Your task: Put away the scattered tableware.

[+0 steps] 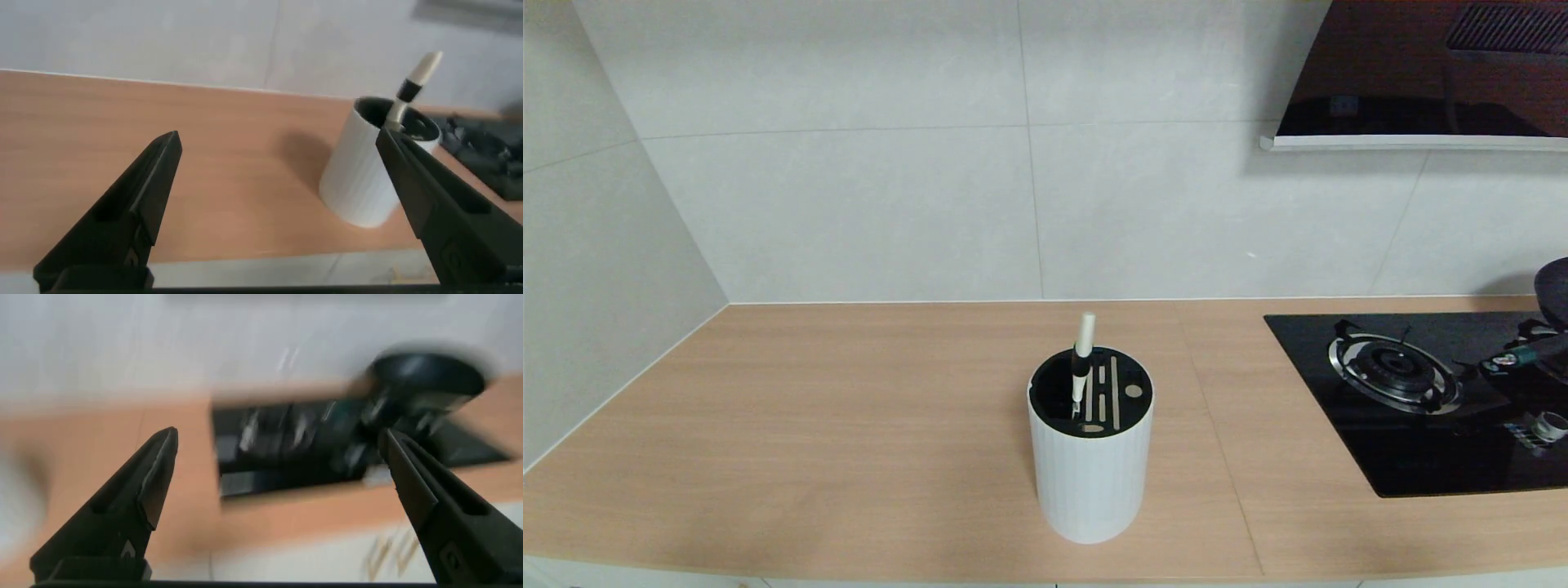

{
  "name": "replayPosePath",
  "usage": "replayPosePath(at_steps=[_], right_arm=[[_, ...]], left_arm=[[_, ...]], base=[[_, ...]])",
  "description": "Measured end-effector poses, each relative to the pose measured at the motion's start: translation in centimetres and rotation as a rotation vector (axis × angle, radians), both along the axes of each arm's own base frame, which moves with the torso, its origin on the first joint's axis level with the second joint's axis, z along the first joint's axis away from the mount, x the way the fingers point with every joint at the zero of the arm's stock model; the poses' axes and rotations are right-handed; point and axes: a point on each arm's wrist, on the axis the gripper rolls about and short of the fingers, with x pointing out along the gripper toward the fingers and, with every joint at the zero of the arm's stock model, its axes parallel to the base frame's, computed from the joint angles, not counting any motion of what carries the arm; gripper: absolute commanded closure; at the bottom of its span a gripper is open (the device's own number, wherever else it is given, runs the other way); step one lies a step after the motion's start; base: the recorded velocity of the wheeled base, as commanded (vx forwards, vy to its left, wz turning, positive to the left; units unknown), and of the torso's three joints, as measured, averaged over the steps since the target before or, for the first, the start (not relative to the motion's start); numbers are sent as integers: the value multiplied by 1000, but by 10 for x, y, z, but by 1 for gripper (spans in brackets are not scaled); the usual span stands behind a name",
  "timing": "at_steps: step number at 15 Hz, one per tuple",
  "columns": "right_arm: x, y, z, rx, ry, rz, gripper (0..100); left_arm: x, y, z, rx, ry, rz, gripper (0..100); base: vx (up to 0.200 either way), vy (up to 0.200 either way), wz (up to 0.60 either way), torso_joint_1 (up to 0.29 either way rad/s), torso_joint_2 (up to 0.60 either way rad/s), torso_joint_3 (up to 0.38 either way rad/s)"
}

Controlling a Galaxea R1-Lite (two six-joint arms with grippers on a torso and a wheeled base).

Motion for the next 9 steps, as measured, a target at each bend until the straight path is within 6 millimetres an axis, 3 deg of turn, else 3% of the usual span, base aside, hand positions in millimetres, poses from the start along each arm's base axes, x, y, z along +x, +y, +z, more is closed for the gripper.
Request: replayPosePath(at_steps=[3,6,9], right_arm=[[0,2,-17,0,19,-88,0],[6,5,-47,3,26,-110,0],[20,6,-80,5,64,-86,0]], left_arm=[[-10,1,-30,11,48,188,0],[-15,4,-49,90,142,411,0],[-16,4,-51,157,138,387,0]], base=[[0,0,0,0,0,0],[0,0,0,0,0,0],[0,0,0,0,0,0]])
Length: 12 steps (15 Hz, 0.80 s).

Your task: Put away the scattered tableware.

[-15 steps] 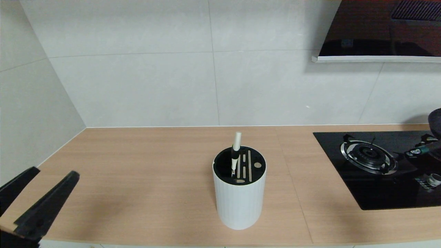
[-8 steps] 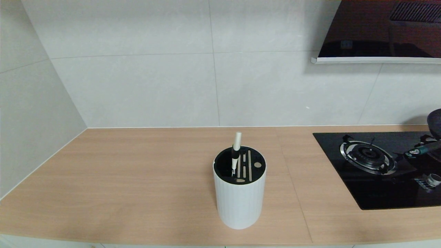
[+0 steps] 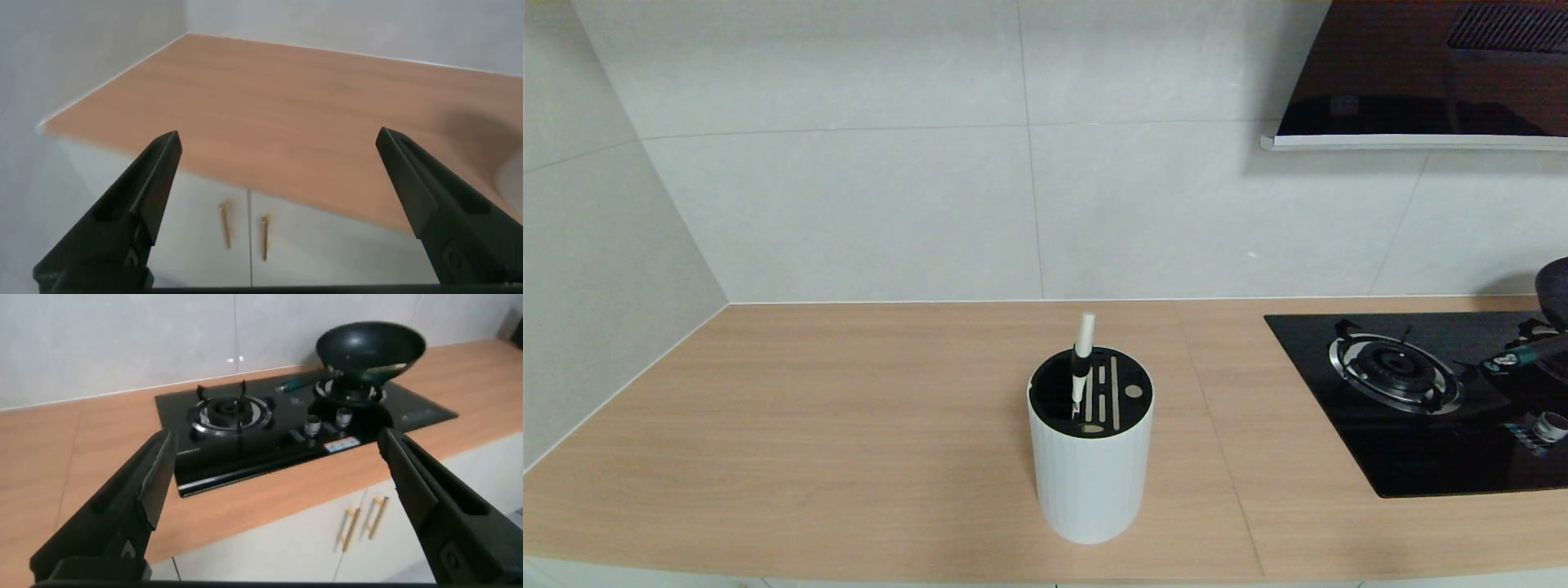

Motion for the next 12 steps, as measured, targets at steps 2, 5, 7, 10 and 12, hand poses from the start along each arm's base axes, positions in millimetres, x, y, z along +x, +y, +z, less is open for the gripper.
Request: replayPosePath(at_steps=[2,5,7,10,12], right_arm=[[3,1,-10,9,38,70,0],[4,4,-12,7,39,174,0],[5,7,-14,16,53,310,0],[5,9,-17,35,84,396,0],[5,8,-17,39,83,397,0]], left_arm=[[0,-3,-1,-3,-1,-135,0],[1,-5,-4,87,44,-237,0],[1,-6,-4,90,45,-259,0],[1,-6,-4,19,33,-261,0],[1,-6,-4,20,34,-261,0]], base=[[0,0,0,0,0,0],[0,0,0,0,0,0],[0,0,0,0,0,0],[0,0,0,0,0,0],[0,0,0,0,0,0]])
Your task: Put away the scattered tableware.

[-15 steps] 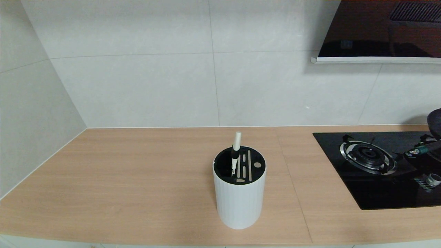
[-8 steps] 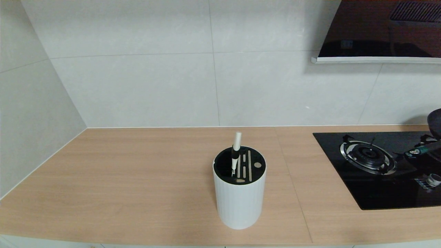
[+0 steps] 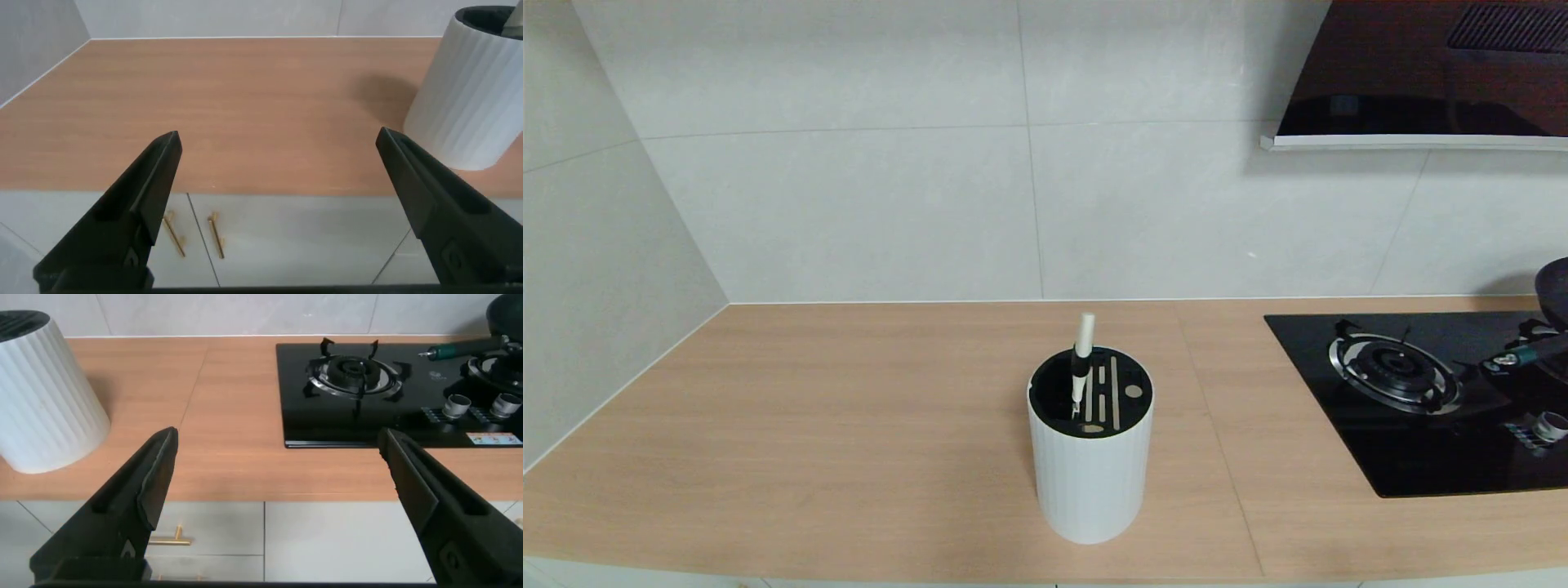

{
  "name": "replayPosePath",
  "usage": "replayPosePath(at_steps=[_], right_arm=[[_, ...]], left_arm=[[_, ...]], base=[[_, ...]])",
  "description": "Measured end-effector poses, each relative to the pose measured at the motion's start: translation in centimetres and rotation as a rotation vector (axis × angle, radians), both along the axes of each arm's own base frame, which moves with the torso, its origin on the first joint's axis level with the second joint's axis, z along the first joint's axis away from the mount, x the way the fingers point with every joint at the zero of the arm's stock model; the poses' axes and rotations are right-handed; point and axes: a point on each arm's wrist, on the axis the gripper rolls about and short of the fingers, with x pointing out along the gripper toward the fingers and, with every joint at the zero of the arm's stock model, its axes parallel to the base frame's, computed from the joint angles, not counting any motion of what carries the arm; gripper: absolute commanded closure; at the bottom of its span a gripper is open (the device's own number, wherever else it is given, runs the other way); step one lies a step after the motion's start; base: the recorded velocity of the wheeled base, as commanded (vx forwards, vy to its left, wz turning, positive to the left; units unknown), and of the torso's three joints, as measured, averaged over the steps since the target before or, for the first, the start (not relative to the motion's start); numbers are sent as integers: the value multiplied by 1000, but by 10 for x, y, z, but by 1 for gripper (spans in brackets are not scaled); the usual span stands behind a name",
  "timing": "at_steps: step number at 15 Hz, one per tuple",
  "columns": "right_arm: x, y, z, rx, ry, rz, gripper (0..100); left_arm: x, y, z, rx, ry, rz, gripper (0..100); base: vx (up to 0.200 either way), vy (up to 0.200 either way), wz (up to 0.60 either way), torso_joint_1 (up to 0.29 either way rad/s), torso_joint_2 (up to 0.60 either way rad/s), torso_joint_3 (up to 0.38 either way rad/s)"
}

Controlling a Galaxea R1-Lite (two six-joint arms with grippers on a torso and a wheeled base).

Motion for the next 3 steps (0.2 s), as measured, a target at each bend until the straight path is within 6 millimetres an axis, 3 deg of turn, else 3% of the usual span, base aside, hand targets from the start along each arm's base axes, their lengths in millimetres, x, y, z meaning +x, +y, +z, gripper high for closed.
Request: replayPosePath(at_steps=[3], right_arm=[[0,0,0,2,1,0,0]], left_arm=[[0,0,0,0,0,0,0]], base=[[0,0,0,0,0,0]])
